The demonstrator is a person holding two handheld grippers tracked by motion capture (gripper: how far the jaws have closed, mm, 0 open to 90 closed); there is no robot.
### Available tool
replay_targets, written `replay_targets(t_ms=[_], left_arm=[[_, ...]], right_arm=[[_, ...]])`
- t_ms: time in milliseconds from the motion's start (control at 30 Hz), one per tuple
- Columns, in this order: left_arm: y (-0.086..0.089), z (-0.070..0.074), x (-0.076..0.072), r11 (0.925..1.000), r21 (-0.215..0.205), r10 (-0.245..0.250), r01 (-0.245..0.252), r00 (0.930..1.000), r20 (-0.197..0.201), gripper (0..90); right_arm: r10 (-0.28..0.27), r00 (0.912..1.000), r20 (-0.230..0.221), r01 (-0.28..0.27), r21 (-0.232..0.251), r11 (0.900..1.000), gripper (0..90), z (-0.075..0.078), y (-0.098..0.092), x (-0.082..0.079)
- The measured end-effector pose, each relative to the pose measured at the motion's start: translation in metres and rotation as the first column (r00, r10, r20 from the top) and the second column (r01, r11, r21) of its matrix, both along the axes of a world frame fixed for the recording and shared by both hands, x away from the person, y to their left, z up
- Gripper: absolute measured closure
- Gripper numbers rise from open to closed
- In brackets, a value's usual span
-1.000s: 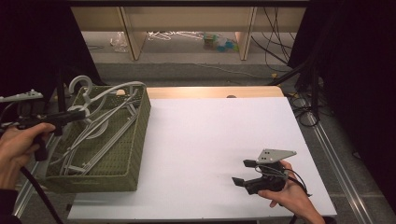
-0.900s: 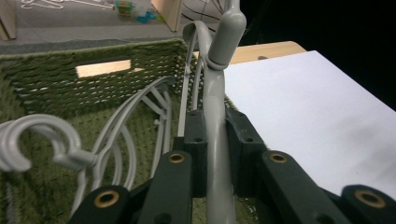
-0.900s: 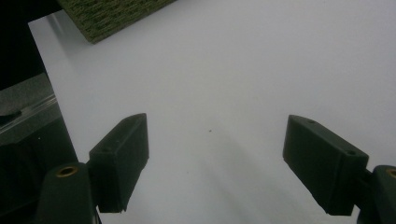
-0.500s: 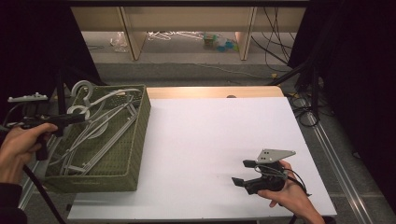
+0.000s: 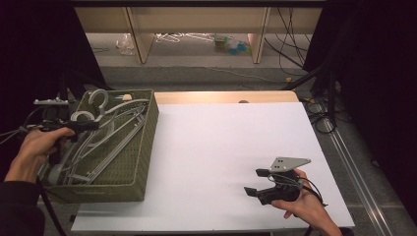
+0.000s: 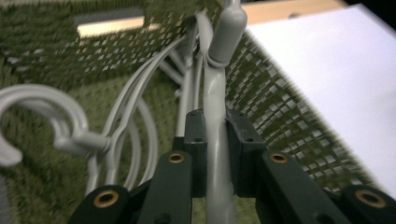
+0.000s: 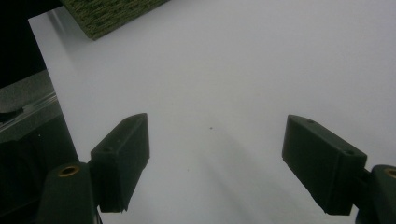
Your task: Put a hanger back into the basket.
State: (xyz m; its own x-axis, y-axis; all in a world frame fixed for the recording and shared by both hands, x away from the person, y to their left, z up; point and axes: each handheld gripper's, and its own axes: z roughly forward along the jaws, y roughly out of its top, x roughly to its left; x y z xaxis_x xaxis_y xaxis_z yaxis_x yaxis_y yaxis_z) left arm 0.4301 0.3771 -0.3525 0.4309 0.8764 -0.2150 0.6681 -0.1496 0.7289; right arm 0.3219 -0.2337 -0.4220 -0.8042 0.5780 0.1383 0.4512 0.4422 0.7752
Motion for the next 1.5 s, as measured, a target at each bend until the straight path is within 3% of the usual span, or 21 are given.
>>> replay_targets(t_ms=[100,233,367,567,633,700,933,1000,1067,1133,1167,1233,1267,1300,1500], left_arm=[[0.002,-0.008,0.002,0.9981,0.061,0.013,-0.011,0.9994,-0.032,78.4],[0.007,-0.017,0.001,0.998,0.06,0.025,-0.022,0.9986,-0.047,77.9],[0.01,-0.028,0.001,0.9947,0.094,0.05,-0.042,0.9956,-0.08,77.1],[0.018,-0.038,0.001,0.9941,0.072,0.088,-0.082,0.9922,-0.088,76.8],[0.02,-0.038,0.002,0.9928,0.088,0.09,-0.082,0.9921,-0.088,76.6],[0.021,-0.039,0.003,0.9887,0.112,0.109,-0.099,0.9905,-0.084,76.0],[0.021,-0.045,0.006,0.9807,0.129,0.159,-0.147,0.9828,-0.093,71.6],[0.02,-0.045,0.006,0.9765,0.127,0.186,-0.174,0.9783,-0.09,70.0],[0.021,-0.044,0.005,0.9683,0.131,0.224,-0.213,0.9719,-0.073,61.2],[0.023,-0.042,0.003,0.9663,0.117,0.238,-0.229,0.9692,-0.065,60.0],[0.025,-0.04,0.001,0.9651,0.139,0.232,-0.222,0.9709,-0.059,57.1],[0.021,-0.039,0.0,0.9579,0.105,0.27,-0.267,0.9625,-0.019,52.1],[0.021,-0.038,-0.001,0.9595,0.096,0.268,-0.265,0.9632,-0.021,51.0],[0.024,-0.035,-0.002,0.9635,0.13,0.24,-0.234,0.9702,-0.034,49.2],[0.017,-0.027,-0.009,0.9649,0.101,0.243,-0.242,0.9701,0.011,40.5]], right_arm=[[-0.001,1.0,-0.008,0.001,0.002,1.0,24.2,0.001,-0.001,0.0],[-0.003,1.0,0.0,0.003,-0.003,1.0,24.3,0.0,-0.001,0.0],[0.0,1.0,-0.002,0.0,-0.001,1.0,24.3,0.0,0.0,0.0],[-0.002,1.0,-0.005,0.002,-0.002,1.0,24.3,0.0,-0.001,0.0],[0.002,1.0,-0.002,-0.002,-0.001,1.0,24.3,0.0,-0.001,0.001],[-0.003,1.0,-0.001,0.003,-0.002,1.0,24.3,0.0,-0.001,0.0],[0.001,1.0,-0.005,-0.001,0.0,1.0,24.4,0.0,0.0,0.001],[0.0,1.0,-0.004,0.0,-0.002,1.0,24.4,-0.001,-0.001,0.0],[-0.002,0.9999,-0.011,0.002,0.0,1.0,24.4,-0.001,-0.001,0.001],[-0.001,0.9999,-0.013,0.001,0.001,1.0,24.3,-0.001,-0.001,0.001],[-0.003,0.9999,-0.012,0.003,-0.001,1.0,24.3,-0.001,-0.001,0.001],[-0.002,0.9999,-0.01,0.002,0.0,1.0,24.3,-0.001,-0.001,0.001],[-0.001,1.0,-0.004,0.001,-0.003,1.0,24.3,-0.002,-0.001,0.002],[0.001,1.0,-0.008,-0.001,-0.005,1.0,24.3,-0.002,0.0,0.001],[0.002,1.0,-0.009,-0.002,-0.005,1.0,24.2,-0.002,0.0,0.001]])
